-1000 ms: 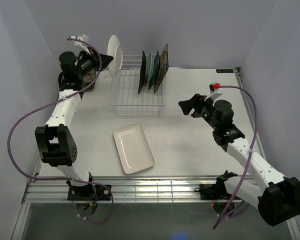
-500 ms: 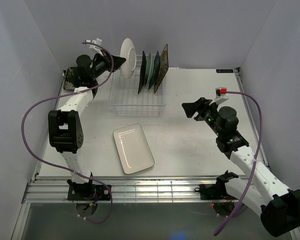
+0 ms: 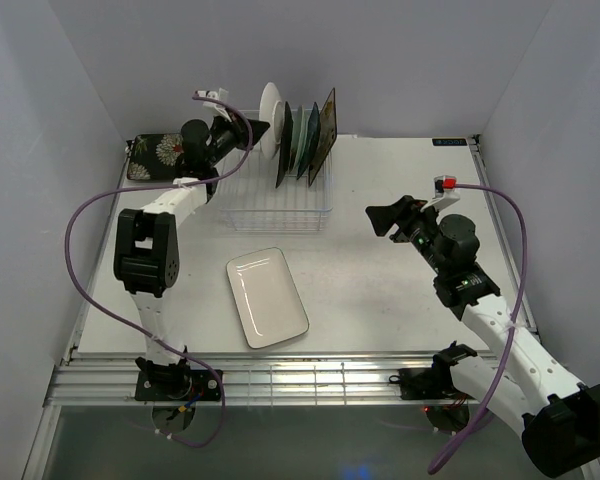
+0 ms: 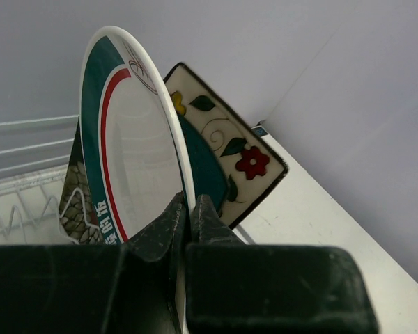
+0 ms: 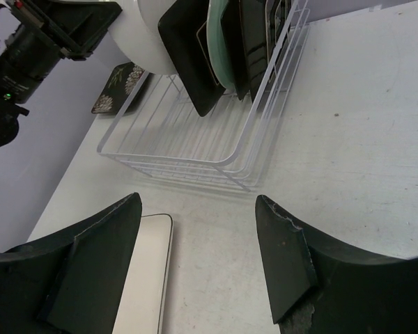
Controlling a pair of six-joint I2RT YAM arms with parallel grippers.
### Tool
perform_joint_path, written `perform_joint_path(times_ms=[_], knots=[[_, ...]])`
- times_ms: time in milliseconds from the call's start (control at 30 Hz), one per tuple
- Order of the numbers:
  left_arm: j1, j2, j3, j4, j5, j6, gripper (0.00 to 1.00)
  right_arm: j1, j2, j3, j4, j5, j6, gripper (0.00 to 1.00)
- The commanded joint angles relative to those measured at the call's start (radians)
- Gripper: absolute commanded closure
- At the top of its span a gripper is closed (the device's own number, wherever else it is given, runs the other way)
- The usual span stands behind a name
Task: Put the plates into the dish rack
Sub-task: Insert the plate into the dish rack.
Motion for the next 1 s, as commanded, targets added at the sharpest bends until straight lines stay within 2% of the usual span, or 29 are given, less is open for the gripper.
perform_joint_path(times_ms=[0,133,633,800,967], knots=[[0.000,0.014,0.033,0.058,-0.054,0.010,1.00,0.005,-0.016,-0.008,0.030,0.010,-0.013,0.28],[-0.003,0.028,0.010,0.082,-0.106,0.036,1.00,0.005,-0.019,-0.018,0.031,0.014,-0.013,0.28],[-0.006,0.111,0.028,0.107,-0.072,0.063,1.00,0.005,-0.039,-0.030,0.028,0.017,-0.013,0.28],[-0.034,0.108,0.004,0.107,-0.121,0.140,1.00,0.005,-0.040,-0.033,0.028,0.017,-0.013,0.28],[-0.049,0.117,0.005,0.090,-0.123,0.154,1.00,0.005,-0.040,-0.041,0.034,0.014,-0.010,0.28]])
